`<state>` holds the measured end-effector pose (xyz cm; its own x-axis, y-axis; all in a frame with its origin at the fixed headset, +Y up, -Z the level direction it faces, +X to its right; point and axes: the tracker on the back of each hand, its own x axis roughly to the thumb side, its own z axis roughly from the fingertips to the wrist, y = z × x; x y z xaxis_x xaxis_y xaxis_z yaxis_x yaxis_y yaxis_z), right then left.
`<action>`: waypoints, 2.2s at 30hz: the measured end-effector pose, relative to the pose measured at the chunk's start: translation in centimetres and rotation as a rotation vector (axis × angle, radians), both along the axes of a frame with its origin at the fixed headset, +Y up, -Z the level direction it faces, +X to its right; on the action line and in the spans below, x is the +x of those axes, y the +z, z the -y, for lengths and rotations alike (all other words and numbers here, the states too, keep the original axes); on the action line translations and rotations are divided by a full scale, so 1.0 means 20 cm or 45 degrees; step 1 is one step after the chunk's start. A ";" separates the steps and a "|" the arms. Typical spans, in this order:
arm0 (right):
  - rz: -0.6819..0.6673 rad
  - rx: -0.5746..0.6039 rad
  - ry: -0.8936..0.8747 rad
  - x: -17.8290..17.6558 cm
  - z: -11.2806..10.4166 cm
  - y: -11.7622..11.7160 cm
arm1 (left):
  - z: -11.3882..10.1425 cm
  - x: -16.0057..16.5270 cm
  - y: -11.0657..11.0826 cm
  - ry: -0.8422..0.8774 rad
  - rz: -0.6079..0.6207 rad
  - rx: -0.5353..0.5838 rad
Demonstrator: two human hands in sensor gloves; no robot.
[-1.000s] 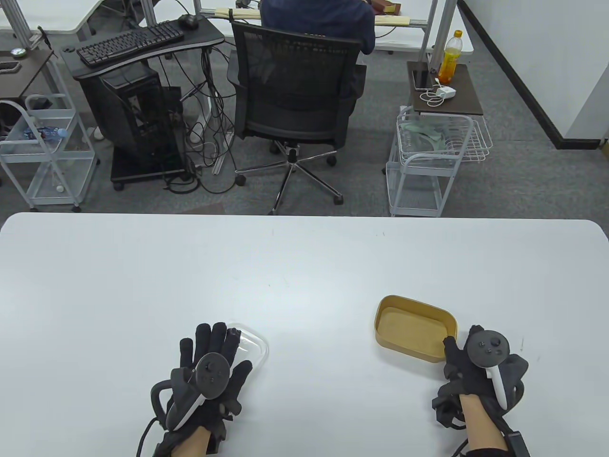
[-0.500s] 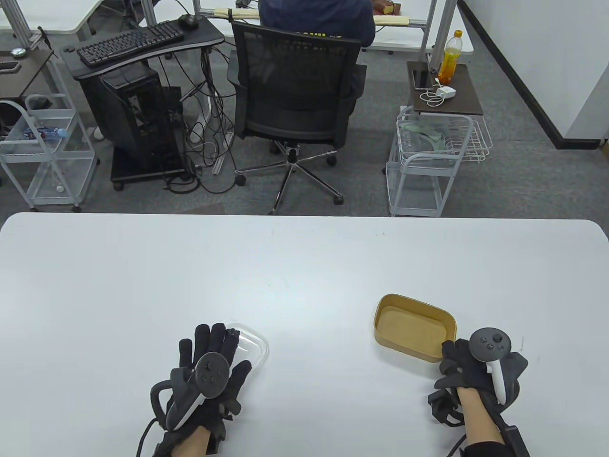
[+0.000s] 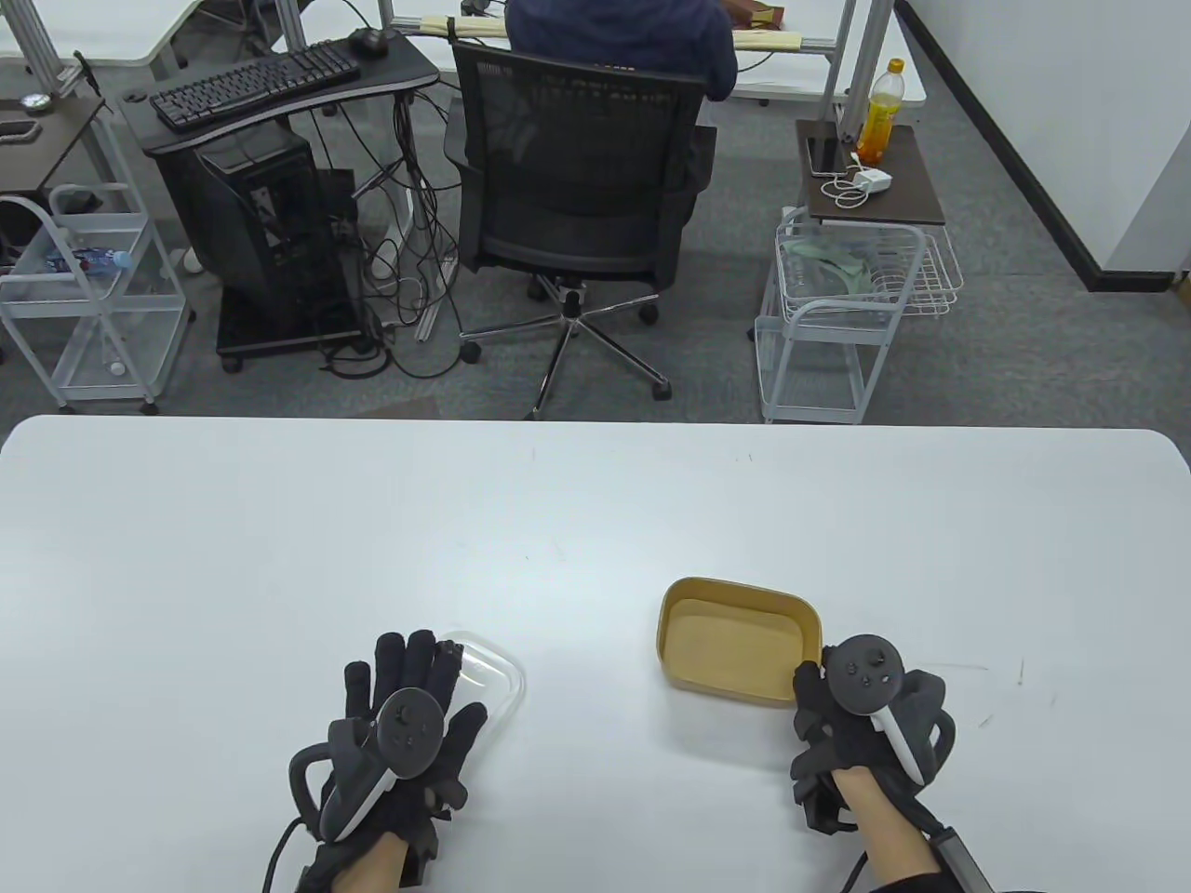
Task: Cover the takeout box
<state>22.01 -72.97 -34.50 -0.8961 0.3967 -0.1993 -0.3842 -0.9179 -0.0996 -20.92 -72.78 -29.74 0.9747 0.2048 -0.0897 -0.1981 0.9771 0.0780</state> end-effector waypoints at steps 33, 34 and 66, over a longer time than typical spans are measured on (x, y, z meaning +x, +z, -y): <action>-0.281 -0.029 0.179 -0.40 0.07 0.07 | 0.00 0.01 0.00 -0.003 0.009 -0.005; -0.282 -0.031 0.186 -0.41 0.07 0.07 | 0.00 0.02 0.00 -0.003 0.010 -0.005; -0.267 0.223 0.133 -0.16 -0.08 0.19 | -0.01 0.06 0.00 -0.007 0.046 -0.015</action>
<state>18.90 -71.39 -30.74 -0.9483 0.3121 0.0580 -0.3174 -0.9294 -0.1885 -19.66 -72.61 -29.75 0.9785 0.1982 -0.0571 -0.1948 0.9790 0.0594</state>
